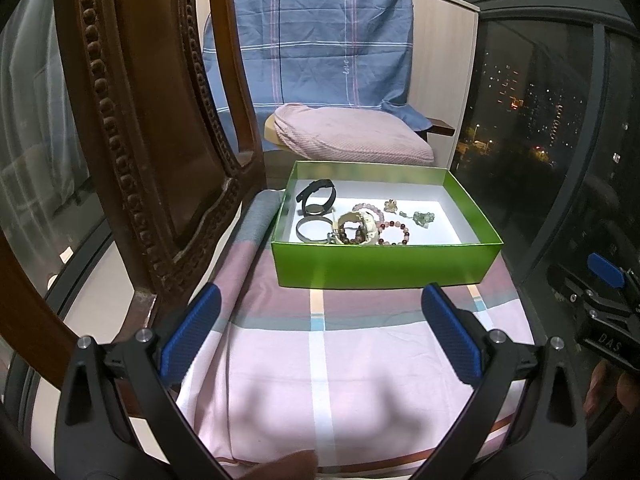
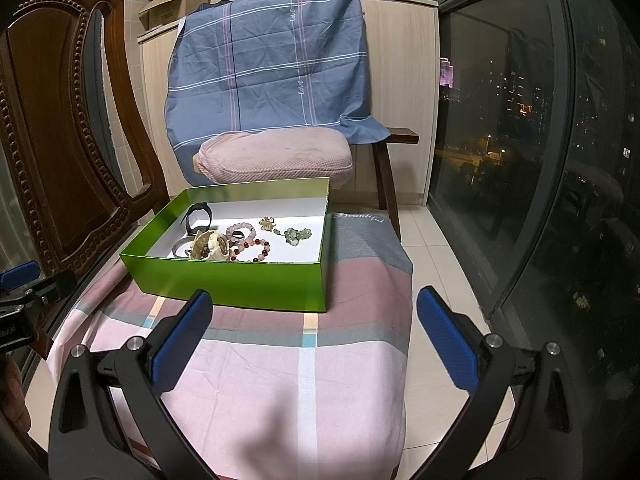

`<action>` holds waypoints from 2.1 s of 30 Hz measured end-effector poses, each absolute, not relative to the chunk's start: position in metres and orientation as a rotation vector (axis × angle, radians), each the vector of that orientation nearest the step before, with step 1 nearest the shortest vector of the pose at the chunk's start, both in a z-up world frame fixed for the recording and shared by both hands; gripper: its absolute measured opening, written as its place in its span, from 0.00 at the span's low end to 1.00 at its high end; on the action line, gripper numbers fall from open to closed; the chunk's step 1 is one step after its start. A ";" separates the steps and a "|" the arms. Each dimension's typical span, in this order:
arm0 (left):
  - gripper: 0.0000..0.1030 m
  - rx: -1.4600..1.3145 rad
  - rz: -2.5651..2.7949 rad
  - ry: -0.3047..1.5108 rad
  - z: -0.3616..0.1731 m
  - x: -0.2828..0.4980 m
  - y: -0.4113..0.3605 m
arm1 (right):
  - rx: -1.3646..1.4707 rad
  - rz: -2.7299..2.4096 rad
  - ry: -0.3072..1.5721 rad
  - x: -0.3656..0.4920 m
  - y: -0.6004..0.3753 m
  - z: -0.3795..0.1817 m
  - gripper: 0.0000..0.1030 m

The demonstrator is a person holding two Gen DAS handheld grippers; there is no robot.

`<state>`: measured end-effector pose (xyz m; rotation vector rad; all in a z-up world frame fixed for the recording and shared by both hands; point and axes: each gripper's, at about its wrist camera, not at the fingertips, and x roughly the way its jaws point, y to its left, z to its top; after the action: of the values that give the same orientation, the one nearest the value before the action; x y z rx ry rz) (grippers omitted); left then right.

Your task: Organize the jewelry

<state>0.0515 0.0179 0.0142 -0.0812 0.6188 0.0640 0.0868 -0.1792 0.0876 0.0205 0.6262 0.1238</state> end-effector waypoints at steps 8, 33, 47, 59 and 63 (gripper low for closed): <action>0.96 -0.081 0.057 0.623 0.015 0.051 0.017 | 0.021 0.124 0.626 0.087 -0.179 0.088 0.97; 0.96 -0.079 0.050 0.630 0.014 0.051 0.013 | 0.021 0.124 0.626 0.087 -0.178 0.087 0.97; 0.96 -0.078 0.049 0.628 0.013 0.050 0.013 | 0.020 0.125 0.626 0.087 -0.179 0.087 0.97; 0.96 -0.075 0.048 0.632 0.013 0.051 0.012 | 0.021 0.125 0.628 0.087 -0.179 0.087 0.97; 0.96 -0.076 0.047 0.632 0.013 0.051 0.012 | 0.021 0.126 0.627 0.087 -0.178 0.087 0.97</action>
<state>0.0511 0.0124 0.0129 -0.0758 0.6325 0.0471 0.0870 -0.1785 0.0867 0.0206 0.6274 0.1257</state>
